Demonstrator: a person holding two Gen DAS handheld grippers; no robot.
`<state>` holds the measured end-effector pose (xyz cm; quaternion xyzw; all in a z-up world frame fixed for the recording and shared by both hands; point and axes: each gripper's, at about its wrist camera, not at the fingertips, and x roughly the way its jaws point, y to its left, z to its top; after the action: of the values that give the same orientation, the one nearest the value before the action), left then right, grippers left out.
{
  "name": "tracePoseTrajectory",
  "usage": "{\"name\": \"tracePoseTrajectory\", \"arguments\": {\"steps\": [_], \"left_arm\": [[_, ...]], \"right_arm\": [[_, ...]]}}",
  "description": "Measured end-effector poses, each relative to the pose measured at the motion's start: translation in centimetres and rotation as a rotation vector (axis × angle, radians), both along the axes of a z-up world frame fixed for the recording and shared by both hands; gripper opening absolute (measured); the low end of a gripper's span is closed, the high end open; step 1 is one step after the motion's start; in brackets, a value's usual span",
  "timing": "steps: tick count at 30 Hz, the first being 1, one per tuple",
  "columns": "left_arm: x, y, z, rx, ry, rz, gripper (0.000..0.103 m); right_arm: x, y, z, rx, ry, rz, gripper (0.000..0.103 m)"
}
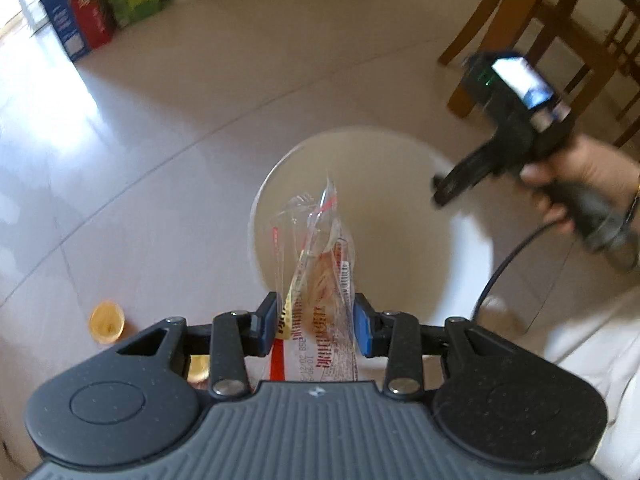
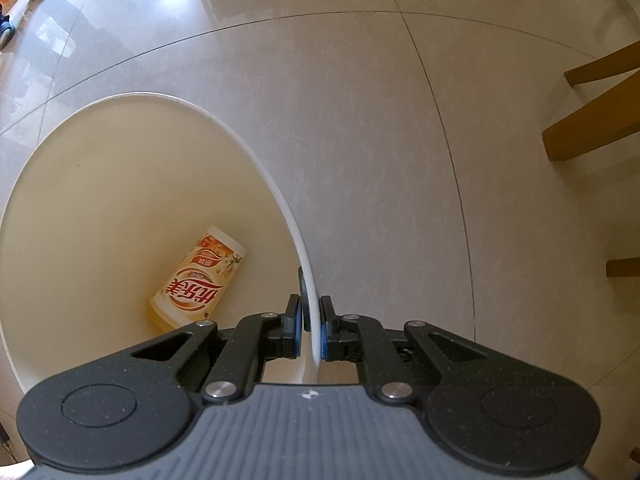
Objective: Collect trash
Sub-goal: 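Move the wrapper over the bin and open the left tool, then reach the left tool to the red can and grasp it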
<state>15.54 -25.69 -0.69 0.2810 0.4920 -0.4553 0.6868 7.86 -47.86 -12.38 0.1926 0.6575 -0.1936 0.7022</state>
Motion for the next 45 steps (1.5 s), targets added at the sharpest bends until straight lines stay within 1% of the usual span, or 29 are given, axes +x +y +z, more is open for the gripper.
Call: {"name": "tracePoseTrajectory", "arguments": {"steps": [4, 5, 6, 8, 10, 13, 17, 19, 22, 24, 29, 33, 36, 42, 45], "left_arm": [[-0.4, -2.5, -0.3, -0.024, -0.002, -0.029, 0.038], [-0.5, -2.9, -0.4, -0.025, -0.003, -0.03, 0.043], [-0.6, -3.3, -0.7, -0.017, 0.0, -0.029, 0.063], [-0.6, -3.6, -1.2, -0.012, -0.012, -0.013, 0.084], [-1.2, -3.7, -0.7, -0.027, -0.033, -0.017, 0.085], [-1.3, -3.6, -1.0, -0.016, -0.026, -0.015, 0.085], [-1.2, -2.9, -1.2, -0.002, -0.054, -0.016, 0.085], [-1.1, -2.2, -1.2, -0.001, -0.051, -0.005, 0.085], [-0.3, -1.1, -1.4, 0.0, -0.038, 0.029, 0.086], [0.2, -0.3, -1.8, 0.002, -0.033, 0.056, 0.091], [1.4, 2.5, -3.4, 0.019, -0.023, 0.138, 0.092], [2.6, 5.5, -5.0, 0.011, -0.009, 0.232, 0.096], [3.5, 7.6, -6.8, 0.007, 0.034, 0.32, 0.096], [5.3, 11.0, -11.6, 0.022, 0.129, 0.501, 0.097], [5.8, 12.5, -14.5, 0.015, 0.191, 0.601, 0.097]], "right_arm": [[0.0, 0.0, 0.0, 0.004, 0.0, -0.001, 0.01], [0.0, 0.0, 0.0, 0.004, 0.0, 0.0, 0.01], [0.0, 0.0, 0.0, 0.003, 0.0, 0.001, 0.01], [0.0, 0.1, -0.1, 0.005, 0.0, 0.002, 0.01], [0.0, 0.1, -0.1, 0.008, -0.001, 0.0, 0.01], [0.0, 0.1, 0.0, 0.007, -0.001, 0.002, 0.01], [0.0, 0.2, 0.0, 0.003, 0.001, 0.005, 0.01], [0.0, 0.3, 0.0, 0.001, 0.001, 0.007, 0.01], [0.0, 0.3, -0.1, 0.0, 0.001, 0.008, 0.01], [0.0, 0.4, -0.1, -0.001, 0.004, 0.008, 0.01], [0.1, 0.5, -0.1, -0.004, 0.006, 0.012, 0.011], [0.2, 0.5, -0.1, -0.009, 0.008, 0.015, 0.011], [0.2, 0.5, -0.1, -0.008, 0.007, 0.014, 0.011], [0.2, 0.4, 0.0, -0.009, 0.01, 0.011, 0.011], [0.3, 0.4, -0.1, -0.011, 0.012, 0.014, 0.011]]}}
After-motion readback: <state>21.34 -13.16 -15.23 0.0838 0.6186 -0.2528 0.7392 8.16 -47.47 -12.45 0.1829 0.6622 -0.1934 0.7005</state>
